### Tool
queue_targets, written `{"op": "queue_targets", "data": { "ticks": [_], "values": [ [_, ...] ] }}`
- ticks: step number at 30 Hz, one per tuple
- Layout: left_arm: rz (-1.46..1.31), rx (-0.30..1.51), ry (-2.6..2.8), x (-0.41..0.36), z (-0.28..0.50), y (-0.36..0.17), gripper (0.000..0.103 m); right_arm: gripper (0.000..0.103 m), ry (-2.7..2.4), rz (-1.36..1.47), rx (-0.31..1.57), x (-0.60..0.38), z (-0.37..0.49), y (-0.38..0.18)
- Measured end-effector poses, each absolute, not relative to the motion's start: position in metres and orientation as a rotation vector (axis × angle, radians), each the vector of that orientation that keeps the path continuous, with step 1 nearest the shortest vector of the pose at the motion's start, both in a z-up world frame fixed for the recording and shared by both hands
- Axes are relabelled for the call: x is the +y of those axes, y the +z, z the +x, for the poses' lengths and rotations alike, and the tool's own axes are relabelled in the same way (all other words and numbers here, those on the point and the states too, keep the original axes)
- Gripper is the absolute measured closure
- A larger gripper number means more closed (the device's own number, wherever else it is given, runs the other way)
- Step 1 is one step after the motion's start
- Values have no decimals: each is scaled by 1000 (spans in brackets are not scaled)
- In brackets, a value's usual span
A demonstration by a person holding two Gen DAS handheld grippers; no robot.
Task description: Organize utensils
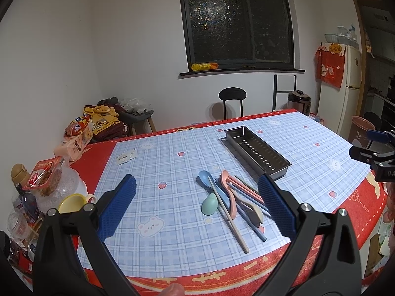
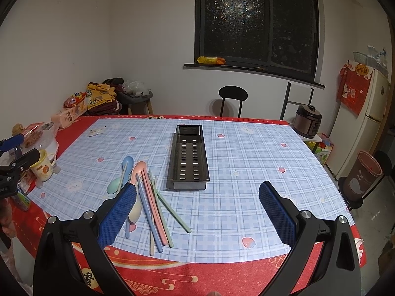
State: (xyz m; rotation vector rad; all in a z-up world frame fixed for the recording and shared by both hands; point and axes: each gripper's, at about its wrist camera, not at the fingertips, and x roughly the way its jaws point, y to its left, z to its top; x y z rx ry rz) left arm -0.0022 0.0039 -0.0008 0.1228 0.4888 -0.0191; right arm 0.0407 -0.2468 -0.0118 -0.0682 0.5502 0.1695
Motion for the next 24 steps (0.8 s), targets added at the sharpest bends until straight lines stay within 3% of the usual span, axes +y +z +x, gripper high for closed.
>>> {"op": "queue_targets", "data": {
  "ticks": [16,24],
  "values": [
    [111,527,24,19,-4,-20,5,6,244,-28,608,-234,56,-31],
    [-26,581,22,60,-6,-45,5,6,277,-32,640,-216,59,-62]
  ]
}}
